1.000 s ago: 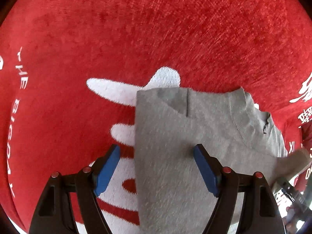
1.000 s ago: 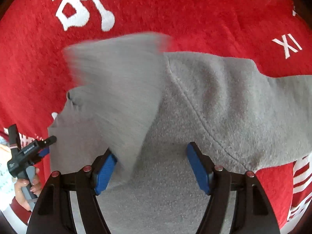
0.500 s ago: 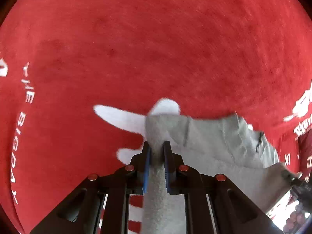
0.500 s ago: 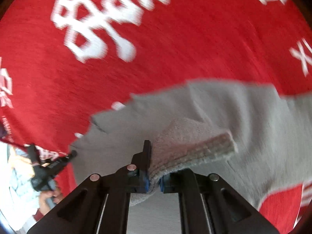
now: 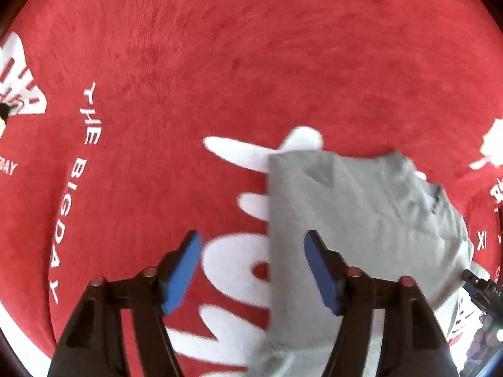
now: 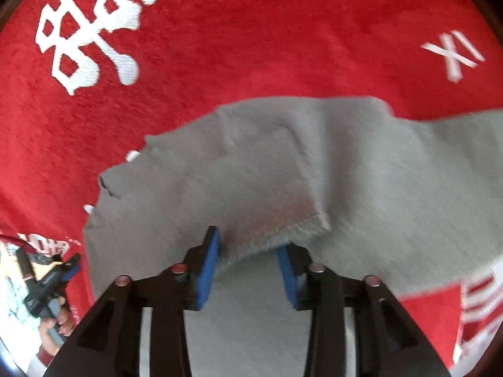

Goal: Fold small clothes
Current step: 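Release the folded side with the left gripper and lift away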

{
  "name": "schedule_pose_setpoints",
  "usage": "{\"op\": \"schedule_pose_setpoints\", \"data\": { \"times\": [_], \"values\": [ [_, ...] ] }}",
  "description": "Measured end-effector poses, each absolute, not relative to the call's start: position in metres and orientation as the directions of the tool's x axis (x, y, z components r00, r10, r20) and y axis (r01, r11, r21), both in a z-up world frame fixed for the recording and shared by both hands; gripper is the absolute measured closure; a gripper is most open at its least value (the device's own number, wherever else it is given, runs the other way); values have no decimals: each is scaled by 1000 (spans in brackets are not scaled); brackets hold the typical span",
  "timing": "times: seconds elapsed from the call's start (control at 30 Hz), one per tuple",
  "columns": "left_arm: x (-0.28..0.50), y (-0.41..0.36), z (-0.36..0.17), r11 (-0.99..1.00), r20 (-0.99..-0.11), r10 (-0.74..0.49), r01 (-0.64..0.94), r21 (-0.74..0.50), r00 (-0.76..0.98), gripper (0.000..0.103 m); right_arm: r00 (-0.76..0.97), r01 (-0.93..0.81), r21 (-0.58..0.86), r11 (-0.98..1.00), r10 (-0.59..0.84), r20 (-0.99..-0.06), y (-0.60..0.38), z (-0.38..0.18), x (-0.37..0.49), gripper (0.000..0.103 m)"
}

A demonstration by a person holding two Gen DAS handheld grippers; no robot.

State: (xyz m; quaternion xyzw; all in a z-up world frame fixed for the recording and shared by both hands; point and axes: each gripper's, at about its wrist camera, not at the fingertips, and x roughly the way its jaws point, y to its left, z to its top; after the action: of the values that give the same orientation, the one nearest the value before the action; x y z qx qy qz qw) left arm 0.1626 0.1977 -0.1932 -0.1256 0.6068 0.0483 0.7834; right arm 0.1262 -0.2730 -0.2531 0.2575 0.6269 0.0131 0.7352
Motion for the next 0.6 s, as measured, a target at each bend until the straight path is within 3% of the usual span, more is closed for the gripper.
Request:
{"op": "schedule_pose_setpoints", "data": {
  "times": [0.33, 0.6],
  "values": [
    [117, 86, -195, 996, -982, -91, 4, -91, 164, 34, 169, 338, 388, 857, 350, -921, -291, -241, 57, 53],
    [98, 36, -190, 990, -981, -135, 51, -129, 138, 34, 122, 325, 387, 863, 367, -922, -285, -237, 17, 51]
  ]
}}
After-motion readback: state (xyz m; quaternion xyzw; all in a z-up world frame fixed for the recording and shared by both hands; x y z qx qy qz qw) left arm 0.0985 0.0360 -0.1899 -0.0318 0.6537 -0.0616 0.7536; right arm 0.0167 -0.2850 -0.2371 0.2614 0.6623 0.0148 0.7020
